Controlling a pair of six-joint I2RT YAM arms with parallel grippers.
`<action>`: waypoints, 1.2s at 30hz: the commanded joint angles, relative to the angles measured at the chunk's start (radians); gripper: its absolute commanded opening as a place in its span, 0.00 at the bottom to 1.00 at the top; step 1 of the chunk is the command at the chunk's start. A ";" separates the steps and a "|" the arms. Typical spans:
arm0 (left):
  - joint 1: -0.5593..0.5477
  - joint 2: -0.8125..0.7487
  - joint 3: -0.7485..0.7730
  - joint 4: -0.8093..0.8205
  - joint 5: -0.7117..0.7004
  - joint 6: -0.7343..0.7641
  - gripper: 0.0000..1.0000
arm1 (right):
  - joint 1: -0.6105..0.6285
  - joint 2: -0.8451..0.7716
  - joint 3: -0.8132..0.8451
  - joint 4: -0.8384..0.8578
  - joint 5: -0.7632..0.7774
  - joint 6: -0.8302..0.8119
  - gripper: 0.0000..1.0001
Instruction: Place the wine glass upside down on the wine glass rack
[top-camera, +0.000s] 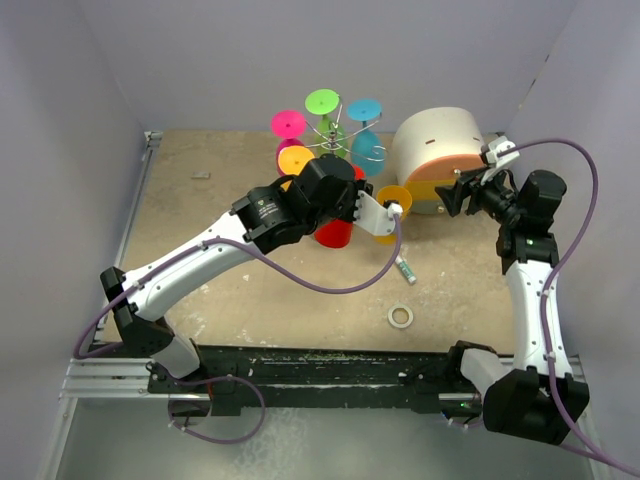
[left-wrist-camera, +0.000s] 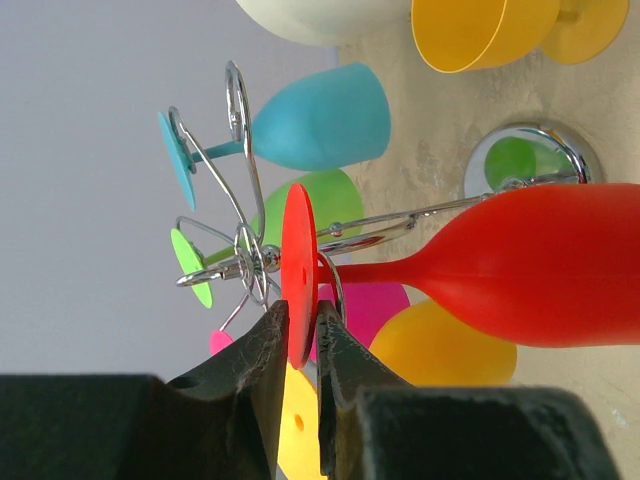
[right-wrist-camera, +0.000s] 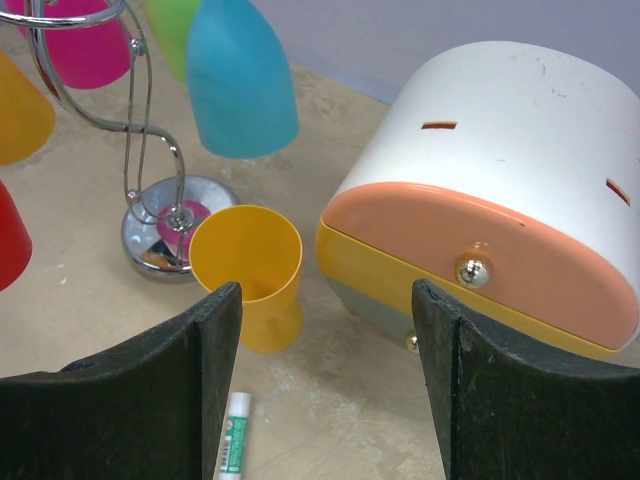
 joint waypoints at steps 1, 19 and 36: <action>-0.005 -0.014 0.038 0.051 0.015 -0.018 0.21 | -0.005 -0.004 0.012 0.022 -0.021 -0.014 0.72; -0.005 -0.037 0.092 -0.024 0.140 -0.116 0.37 | -0.006 0.008 0.016 0.009 -0.026 -0.035 0.72; -0.002 -0.121 0.094 -0.151 0.345 -0.247 0.54 | -0.006 0.024 0.030 -0.046 -0.076 -0.118 0.73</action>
